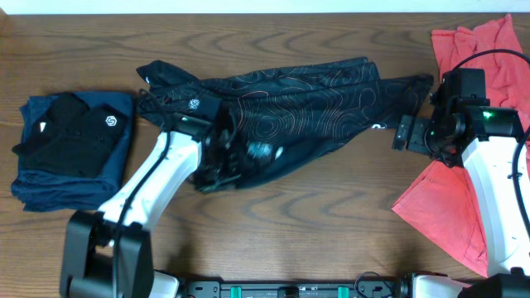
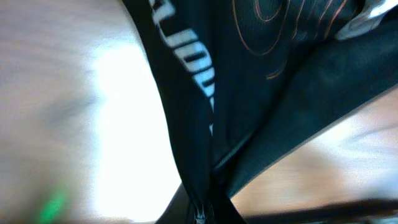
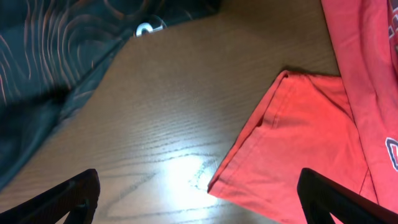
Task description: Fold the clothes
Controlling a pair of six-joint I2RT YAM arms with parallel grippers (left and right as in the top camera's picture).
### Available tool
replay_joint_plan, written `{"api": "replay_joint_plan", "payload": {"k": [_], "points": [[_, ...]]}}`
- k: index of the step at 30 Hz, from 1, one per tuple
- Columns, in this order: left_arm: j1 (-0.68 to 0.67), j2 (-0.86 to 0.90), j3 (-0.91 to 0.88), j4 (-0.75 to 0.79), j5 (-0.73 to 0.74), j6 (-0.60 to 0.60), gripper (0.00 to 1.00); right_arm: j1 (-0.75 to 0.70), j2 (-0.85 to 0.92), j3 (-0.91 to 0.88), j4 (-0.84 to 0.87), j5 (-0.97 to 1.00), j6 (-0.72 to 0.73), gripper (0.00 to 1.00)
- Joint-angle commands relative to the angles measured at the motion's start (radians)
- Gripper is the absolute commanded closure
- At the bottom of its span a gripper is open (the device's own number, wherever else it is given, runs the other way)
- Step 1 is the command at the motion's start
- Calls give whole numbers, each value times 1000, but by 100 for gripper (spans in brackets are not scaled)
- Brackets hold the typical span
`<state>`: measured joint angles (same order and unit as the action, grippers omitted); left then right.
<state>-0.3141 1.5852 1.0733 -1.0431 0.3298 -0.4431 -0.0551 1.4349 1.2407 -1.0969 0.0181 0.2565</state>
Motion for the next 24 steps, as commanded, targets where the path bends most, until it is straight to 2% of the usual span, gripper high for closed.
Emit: {"api": "replay_joint_plan", "payload": {"k": [1,7,11,24], "points": [[6,-53,3,-98,-212,49,94,-10,-21,5,18,0,20,1],[6,-100,-13,-191,-489,-166,94,-10,0,5,43,0,21,1],[7,-100,-15,-190,-588,-233,94,-10,55,4,41,0,21,1],[79,-100,-15,-190,-597,-228,94,-45,346,0,73,0,162,1]]}}
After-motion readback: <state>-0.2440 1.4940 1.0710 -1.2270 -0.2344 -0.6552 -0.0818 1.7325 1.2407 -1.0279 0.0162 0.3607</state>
